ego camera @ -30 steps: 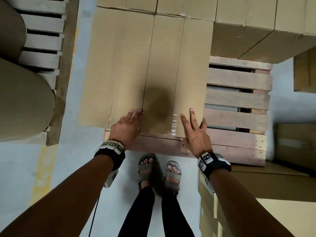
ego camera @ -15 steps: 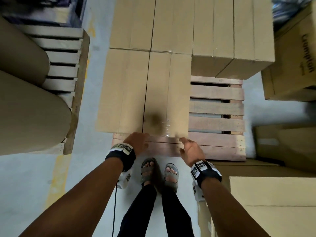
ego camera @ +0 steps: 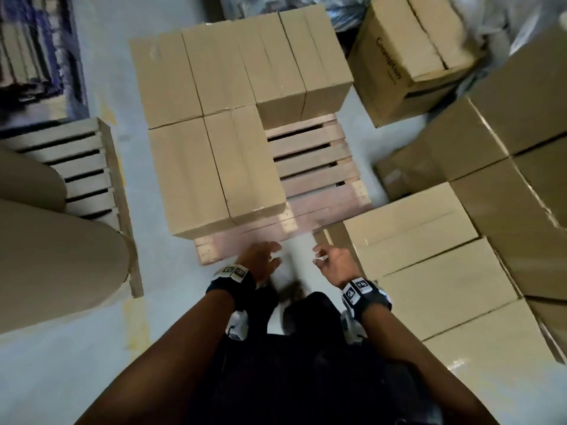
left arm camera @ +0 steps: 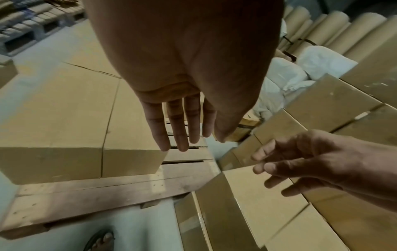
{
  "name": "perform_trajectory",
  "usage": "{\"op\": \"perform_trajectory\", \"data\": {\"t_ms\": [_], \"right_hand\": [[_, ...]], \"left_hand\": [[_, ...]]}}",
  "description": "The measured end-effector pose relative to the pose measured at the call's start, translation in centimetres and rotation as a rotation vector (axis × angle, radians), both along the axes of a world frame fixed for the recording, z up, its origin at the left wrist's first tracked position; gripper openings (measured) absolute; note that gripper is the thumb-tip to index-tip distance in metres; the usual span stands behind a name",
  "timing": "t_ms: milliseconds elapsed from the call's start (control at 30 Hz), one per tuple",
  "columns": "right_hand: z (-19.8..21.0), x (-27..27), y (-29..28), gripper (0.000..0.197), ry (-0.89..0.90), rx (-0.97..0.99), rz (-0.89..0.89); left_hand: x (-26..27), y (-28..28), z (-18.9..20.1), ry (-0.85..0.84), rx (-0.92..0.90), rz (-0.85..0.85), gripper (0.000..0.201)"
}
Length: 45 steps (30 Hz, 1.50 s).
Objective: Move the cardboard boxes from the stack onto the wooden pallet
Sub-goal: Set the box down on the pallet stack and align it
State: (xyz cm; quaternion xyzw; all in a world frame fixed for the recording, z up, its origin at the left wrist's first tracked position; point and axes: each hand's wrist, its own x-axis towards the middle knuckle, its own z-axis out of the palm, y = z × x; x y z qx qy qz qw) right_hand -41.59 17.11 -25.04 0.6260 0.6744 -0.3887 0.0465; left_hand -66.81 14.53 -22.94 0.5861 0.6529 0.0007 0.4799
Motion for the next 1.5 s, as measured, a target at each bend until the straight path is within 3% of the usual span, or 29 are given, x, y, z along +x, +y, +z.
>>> {"op": "perform_trajectory", "data": {"t_ms": [233, 400, 600, 867, 1100, 1300, 1500], "right_hand": [[2.4, 8.4, -9.0, 0.011, 0.039, 0.041, -0.340], [4.1, 12.7, -16.2, 0.022, 0.119, 0.123, -0.579], [4.0, 18.0, -29.8, 0.022, 0.127, 0.155, -0.808], [3.2, 22.0, -45.4, 0.020, 0.138, 0.112, -1.117], [4.3, 27.6, -47.8, 0.023, 0.064, 0.124, -1.197], [4.6, 34.1, -45.8, 0.026, -0.051, 0.095, -1.176], [2.4, 40.8, -43.2, 0.027, -0.052, 0.059, -1.185]], "left_hand": [[5.1, 0.3, 2.6, 0.090, 0.061, -0.245, 0.032], [10.0, 0.1, 4.7, 0.100, 0.161, -0.358, 0.038], [18.0, -8.2, 5.4, 0.002, 0.212, -0.431, 0.032], [27.7, -19.5, 4.5, -0.075, 0.131, -0.767, 0.037], [37.3, -20.3, 5.5, -0.108, 0.184, -1.007, 0.038], [45.3, -17.5, 4.3, -0.112, 0.167, -1.087, 0.034], [52.6, -14.4, 1.4, -0.087, 0.154, -1.185, 0.038]]}}
